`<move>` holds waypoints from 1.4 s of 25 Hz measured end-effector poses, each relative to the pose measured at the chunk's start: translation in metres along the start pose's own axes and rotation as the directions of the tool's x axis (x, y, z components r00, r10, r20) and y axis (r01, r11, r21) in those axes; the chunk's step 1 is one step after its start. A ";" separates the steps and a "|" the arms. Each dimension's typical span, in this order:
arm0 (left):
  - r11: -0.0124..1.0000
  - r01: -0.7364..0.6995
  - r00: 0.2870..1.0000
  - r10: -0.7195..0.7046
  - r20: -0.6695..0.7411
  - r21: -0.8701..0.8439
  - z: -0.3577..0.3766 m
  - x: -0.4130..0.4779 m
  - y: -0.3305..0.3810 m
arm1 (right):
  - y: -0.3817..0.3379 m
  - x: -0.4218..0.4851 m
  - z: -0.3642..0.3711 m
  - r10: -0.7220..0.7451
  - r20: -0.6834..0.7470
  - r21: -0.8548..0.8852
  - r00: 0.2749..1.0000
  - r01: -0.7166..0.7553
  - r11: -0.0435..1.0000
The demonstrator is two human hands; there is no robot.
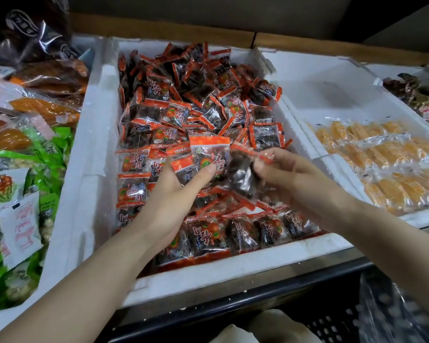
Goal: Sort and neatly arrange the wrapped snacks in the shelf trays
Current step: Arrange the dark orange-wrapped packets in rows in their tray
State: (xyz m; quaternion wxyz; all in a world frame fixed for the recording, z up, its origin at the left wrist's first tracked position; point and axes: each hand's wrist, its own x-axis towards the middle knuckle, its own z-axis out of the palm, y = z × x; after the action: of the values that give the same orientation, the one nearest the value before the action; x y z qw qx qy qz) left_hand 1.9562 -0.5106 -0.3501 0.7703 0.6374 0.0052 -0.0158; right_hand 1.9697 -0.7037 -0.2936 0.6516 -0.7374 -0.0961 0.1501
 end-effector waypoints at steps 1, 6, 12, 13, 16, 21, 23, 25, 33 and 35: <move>0.999 -0.020 1.000 0.021 -0.020 0.033 -0.001 0.002 -0.002 | -0.001 0.001 -0.004 0.012 -0.087 -0.039 0.996 -0.016 0.999; 0.989 -0.043 0.999 0.046 -0.021 0.143 0.000 0.004 -0.011 | -0.001 0.005 0.009 0.082 -0.001 0.101 0.997 -0.082 0.992; 0.992 -0.031 1.000 0.030 0.007 0.120 0.000 0.006 -0.018 | 0.008 0.013 0.016 0.221 0.058 -0.127 0.974 -0.212 0.969; 0.995 -0.030 1.000 0.029 0.007 0.099 0.000 0.006 -0.018 | 0.009 0.012 0.015 0.236 0.055 -0.154 0.970 -0.225 0.962; 0.996 -0.040 0.999 0.041 -0.010 0.078 -0.003 0.007 -0.015 | 0.012 0.011 0.002 0.200 -0.019 -0.238 0.980 -0.199 0.951; 0.995 -0.062 0.996 0.066 -0.053 0.079 -0.004 0.010 -0.014 | 0.039 0.014 -0.005 0.246 0.036 -0.650 0.969 -0.164 0.742; 0.994 -0.053 0.997 0.057 -0.051 0.091 -0.003 0.010 -0.015 | 0.043 0.018 -0.005 0.298 0.028 -0.566 0.954 -0.230 0.791; 0.995 -0.043 0.998 0.048 -0.052 0.090 -0.005 0.010 -0.016 | 0.042 0.022 -0.004 0.318 0.048 -0.487 0.947 -0.255 0.835; 0.989 -0.001 0.999 0.006 -0.036 0.150 -0.006 0.009 -0.016 | 0.044 0.022 0.001 0.137 0.179 -0.847 0.974 0.081 0.526; 0.988 0.014 1.000 -0.013 -0.012 0.154 -0.004 0.006 -0.014 | 0.039 0.018 -0.004 0.040 0.140 -0.827 0.989 0.095 0.554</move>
State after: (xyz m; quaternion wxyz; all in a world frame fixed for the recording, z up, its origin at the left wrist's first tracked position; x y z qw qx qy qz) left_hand 1.9620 -0.5095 -0.3652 0.7187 0.6950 0.0123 -0.0181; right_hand 1.9860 -0.7062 -0.3336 0.2198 -0.9431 -0.2134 0.1290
